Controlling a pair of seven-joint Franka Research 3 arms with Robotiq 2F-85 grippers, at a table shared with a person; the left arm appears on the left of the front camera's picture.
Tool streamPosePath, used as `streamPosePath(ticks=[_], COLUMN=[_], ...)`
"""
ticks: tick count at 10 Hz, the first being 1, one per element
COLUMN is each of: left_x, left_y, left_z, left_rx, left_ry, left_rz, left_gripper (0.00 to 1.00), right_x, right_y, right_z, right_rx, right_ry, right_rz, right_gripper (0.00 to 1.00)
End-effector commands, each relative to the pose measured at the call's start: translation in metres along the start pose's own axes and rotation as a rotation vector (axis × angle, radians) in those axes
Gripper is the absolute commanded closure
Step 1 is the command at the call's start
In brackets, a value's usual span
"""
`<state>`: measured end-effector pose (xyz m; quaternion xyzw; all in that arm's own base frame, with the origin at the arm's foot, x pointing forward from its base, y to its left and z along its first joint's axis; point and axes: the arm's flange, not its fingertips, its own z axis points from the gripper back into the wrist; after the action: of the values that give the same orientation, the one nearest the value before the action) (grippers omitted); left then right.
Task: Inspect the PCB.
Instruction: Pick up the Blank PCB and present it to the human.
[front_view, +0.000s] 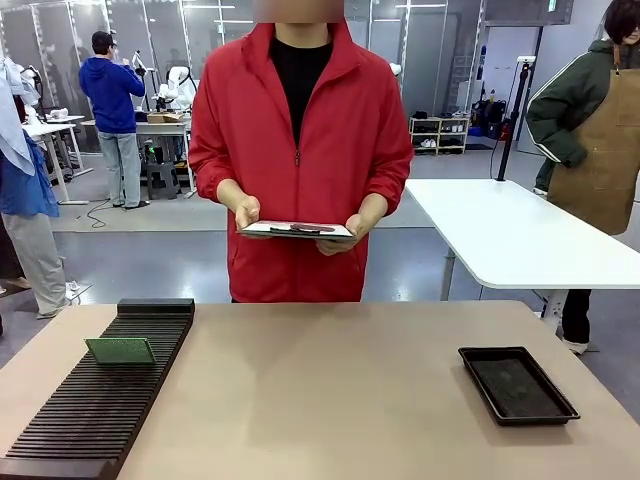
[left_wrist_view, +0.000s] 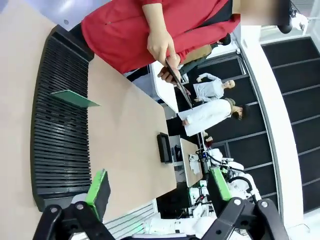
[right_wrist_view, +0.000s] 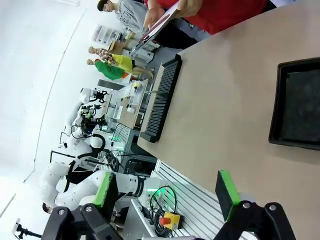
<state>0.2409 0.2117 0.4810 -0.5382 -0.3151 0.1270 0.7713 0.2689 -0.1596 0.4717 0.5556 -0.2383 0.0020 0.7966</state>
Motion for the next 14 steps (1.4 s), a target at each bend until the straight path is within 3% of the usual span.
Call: streamPosePath(ticks=[1,5,7,8,10,13,14], left_x=[0.004,0.002,0.003,0.003,0.007,0.013,0.014], left_y=[-0.009,-0.01,-0.052,-0.059,-0.072,-0.072,-0.071], left_z=[-0.016,-0.018,-0.058,-0.071,-0.113,-0.185,-0.208], left_rx=[-0.03,-0.005,0.25,0.285,0.517,0.671,0.657], left_ry=[0.034,0.035,0.12,0.166,0.277,0.493,0.578], left_rz=[-0.034,-0.01,-0.271,-0.304,-0.537,-0.915,-1.024], left_gripper=[0.0,0.0,0.0,0.0,0.0,0.0,0.0], right_x=[0.0,0.0,0.0,0.0,0.0,0.0,0.0], right_y=[0.002,0.002,0.002,0.002,0.002,0.002,0.002], right_z=[0.002,0.002,0.002,0.002,0.002,0.002,0.002], right_rx=[0.006,0.006,0.006,0.006,0.006,0.006,0.006], right_ry=[-0.001,-0.001,-0.001,-0.001,-0.001,-0.001,-0.001], right_rz=[0.022,0.022,0.022,0.022,0.022,0.022,0.022], right_gripper=[0.0,0.0,0.0,0.0,0.0,0.0,0.0])
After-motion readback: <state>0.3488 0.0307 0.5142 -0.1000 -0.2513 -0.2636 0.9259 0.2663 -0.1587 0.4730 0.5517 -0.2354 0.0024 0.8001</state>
